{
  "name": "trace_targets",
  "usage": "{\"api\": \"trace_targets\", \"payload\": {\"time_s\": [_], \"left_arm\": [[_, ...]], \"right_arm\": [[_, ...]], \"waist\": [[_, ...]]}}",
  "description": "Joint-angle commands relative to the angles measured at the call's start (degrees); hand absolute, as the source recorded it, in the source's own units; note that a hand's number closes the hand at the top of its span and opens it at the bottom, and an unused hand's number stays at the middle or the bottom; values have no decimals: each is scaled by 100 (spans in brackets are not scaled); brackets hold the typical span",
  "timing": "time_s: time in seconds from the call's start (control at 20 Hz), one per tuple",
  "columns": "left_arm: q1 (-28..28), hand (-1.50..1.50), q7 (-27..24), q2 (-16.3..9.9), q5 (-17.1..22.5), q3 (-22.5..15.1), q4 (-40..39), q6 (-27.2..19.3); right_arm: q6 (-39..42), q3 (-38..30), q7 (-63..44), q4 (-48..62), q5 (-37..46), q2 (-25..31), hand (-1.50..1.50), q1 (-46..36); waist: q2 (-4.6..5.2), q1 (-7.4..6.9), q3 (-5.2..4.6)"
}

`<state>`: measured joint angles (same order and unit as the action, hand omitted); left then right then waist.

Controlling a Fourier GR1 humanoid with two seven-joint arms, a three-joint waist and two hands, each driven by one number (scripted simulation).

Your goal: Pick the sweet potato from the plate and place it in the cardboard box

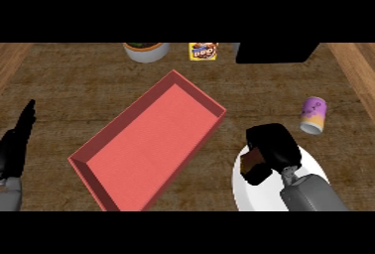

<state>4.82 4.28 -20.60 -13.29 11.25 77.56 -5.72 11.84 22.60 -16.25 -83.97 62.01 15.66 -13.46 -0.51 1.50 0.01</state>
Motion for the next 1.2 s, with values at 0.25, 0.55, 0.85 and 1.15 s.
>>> {"api": "trace_targets", "payload": {"time_s": [0.25,0.55,0.85,1.15], "left_arm": [[-135,0,-92,-59,19,37,185,105],[-175,0,-43,109,-113,-112,182,87],[97,0,1,69,-64,1,21,161],[80,0,-102,144,-211,-69,27,57]], "right_arm": [[-650,-588,-44,-2761,-176,440,150,890],[-604,103,20,-3730,145,110,150,881],[232,376,-675,-3539,-234,-906,150,-219],[46,20,-1543,-2249,-1080,-1546,150,-1932]], "waist": [[9,-48,-2],[35,-136,-2],[46,-176,-4],[60,-257,-4]]}}
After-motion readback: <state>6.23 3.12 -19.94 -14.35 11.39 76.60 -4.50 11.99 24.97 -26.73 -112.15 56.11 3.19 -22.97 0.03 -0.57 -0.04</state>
